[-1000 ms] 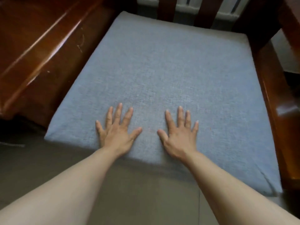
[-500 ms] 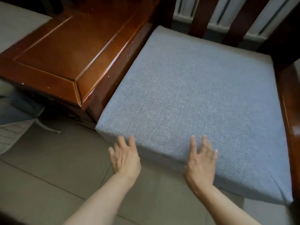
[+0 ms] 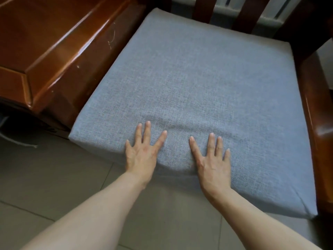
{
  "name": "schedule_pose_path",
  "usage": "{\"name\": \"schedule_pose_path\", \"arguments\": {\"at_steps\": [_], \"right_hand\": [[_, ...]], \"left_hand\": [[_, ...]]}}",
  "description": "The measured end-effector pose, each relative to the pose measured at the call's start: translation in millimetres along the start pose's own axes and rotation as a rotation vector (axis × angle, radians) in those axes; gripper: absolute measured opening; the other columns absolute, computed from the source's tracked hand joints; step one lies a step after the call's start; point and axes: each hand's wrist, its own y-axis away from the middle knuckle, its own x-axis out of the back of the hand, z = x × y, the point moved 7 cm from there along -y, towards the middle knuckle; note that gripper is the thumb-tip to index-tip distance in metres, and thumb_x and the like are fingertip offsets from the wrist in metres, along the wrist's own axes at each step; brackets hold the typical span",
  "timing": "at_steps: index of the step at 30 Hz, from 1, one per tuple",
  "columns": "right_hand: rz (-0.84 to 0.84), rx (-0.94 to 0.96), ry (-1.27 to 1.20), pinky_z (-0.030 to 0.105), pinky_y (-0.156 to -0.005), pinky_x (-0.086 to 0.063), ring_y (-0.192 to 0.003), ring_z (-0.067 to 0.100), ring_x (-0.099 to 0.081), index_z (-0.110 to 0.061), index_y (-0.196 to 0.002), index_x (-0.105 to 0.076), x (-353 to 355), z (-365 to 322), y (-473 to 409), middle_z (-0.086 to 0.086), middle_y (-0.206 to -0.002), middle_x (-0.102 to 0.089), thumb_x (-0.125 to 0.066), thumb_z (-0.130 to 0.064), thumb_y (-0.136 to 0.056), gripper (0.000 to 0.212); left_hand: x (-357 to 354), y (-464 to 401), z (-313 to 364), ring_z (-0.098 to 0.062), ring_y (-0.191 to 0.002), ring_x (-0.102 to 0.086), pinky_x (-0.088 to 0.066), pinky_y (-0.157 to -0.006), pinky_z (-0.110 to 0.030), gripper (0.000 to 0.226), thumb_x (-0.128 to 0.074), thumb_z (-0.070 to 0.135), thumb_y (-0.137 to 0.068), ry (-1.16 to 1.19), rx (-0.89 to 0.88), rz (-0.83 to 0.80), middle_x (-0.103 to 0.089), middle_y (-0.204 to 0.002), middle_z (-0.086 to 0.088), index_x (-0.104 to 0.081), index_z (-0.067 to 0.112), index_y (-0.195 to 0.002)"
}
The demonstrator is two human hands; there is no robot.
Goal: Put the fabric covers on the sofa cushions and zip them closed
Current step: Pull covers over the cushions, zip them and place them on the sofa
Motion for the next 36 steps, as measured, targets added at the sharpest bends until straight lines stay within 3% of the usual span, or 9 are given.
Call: {"name": "schedule_pose_path", "arguments": {"at_steps": [3,6,8,10,15,18,23,28,36], "right_hand": [[0.038,0.057,-0.044,0.053,-0.112,-0.019,-0.139,0.051,-0.001,-0.026,-0.145,0.015,11.1,-1.0,8.5,0.033,-0.148,0.015,-0.046,-0.004,-0.088,0.087],[-0.26,0.154,-0.039,0.044,-0.117,-0.009,-0.141,0.041,0.017,-0.026,-0.148,0.016,17.0,4.1,28.6,0.02,-0.148,0.033,-0.045,-0.007,-0.091,0.085],[-0.436,0.221,-0.029,0.042,-0.117,-0.013,-0.144,0.034,0.012,-0.022,-0.151,-0.003,23.9,6.2,46.2,0.014,-0.155,0.022,-0.048,-0.008,-0.089,0.077],[-0.539,0.265,-0.021,0.042,-0.116,-0.016,-0.145,0.029,0.005,-0.016,-0.149,-0.018,39.6,6.9,67.3,0.012,-0.157,0.01,-0.052,-0.006,-0.087,0.072],[-0.426,0.235,-0.101,0.04,-0.115,-0.017,-0.145,0.028,0.0,-0.015,-0.146,-0.019,132.2,37.8,93.9,0.013,-0.157,0.002,-0.049,-0.001,-0.085,0.07],[-0.389,0.206,-0.137,0.041,-0.113,-0.023,-0.143,0.028,-0.01,-0.014,-0.141,-0.027,188.3,59.3,106.6,0.014,-0.156,-0.007,-0.048,-0.007,-0.088,0.058],[-0.319,0.225,-0.109,0.042,-0.109,-0.029,-0.139,0.029,-0.021,-0.015,-0.141,-0.028,276.3,83.1,138.5,0.014,-0.15,-0.021,-0.051,-0.019,-0.092,0.054],[-0.279,0.235,-0.117,0.043,-0.109,-0.03,-0.136,0.03,-0.027,-0.015,-0.142,-0.028,338.9,96.3,158.6,0.013,-0.148,-0.026,-0.05,-0.018,-0.093,0.053],[-0.242,0.204,-0.123,0.039,-0.095,-0.04,-0.122,0.029,-0.042,-0.016,-0.137,-0.033,419.3,83.3,155.0,0.009,-0.135,-0.039,-0.053,-0.028,-0.092,0.05]], "left_hand": [[7.6,8.6,1.8,-0.032,-0.143,0.015,-0.034,-0.104,-0.044,0.089,-0.043,0.001,-0.092,-0.026,-0.011,-0.075,0.027,-0.153,-0.01,0.018,0.041,-0.144],[19.6,28.7,11.5,-0.032,-0.144,0.002,-0.034,-0.103,-0.042,0.088,-0.048,0.002,-0.088,-0.049,-0.105,-0.284,0.021,-0.156,-0.004,0.005,0.037,-0.148],[20.8,54.6,24.1,-0.028,-0.141,-0.019,-0.033,-0.105,-0.041,0.073,-0.047,0.005,-0.088,-0.083,-0.212,-0.507,0.001,-0.158,-0.002,-0.014,0.032,-0.148],[35.8,82.3,28.8,-0.023,-0.138,-0.028,-0.033,-0.106,-0.041,0.066,-0.053,0.012,-0.088,-0.124,-0.232,-0.619,-0.022,-0.153,-0.002,-0.024,0.027,-0.145],[141.2,115.4,26.0,-0.018,-0.14,-0.019,-0.026,-0.108,-0.04,0.06,-0.054,0.028,-0.091,-0.035,-0.169,-0.433,-0.029,-0.148,0.0,-0.026,0.025,-0.143],[204.8,132.7,13.7,-0.019,-0.138,-0.024,-0.028,-0.108,-0.04,0.058,-0.052,0.033,-0.092,0.002,-0.102,-0.367,-0.033,-0.147,-0.001,-0.027,0.023,-0.143],[291.3,172.2,4.5,-0.021,-0.134,-0.033,-0.035,-0.106,-0.038,0.054,-0.051,0.035,-0.092,0.046,-0.032,-0.3,-0.039,-0.144,-0.002,-0.032,0.024,-0.141],[345.4,200.0,4.4,-0.022,-0.133,-0.036,-0.037,-0.104,-0.038,0.054,-0.052,0.037,-0.092,0.076,-0.023,-0.277,-0.04,-0.143,-0.002,-0.034,0.024,-0.141],[426.6,215.2,-34.3,-0.022,-0.126,-0.044,-0.041,-0.097,-0.036,0.05,-0.053,0.034,-0.093,0.191,0.006,-0.154,-0.045,-0.14,0.0,-0.036,0.026,-0.14]]}}
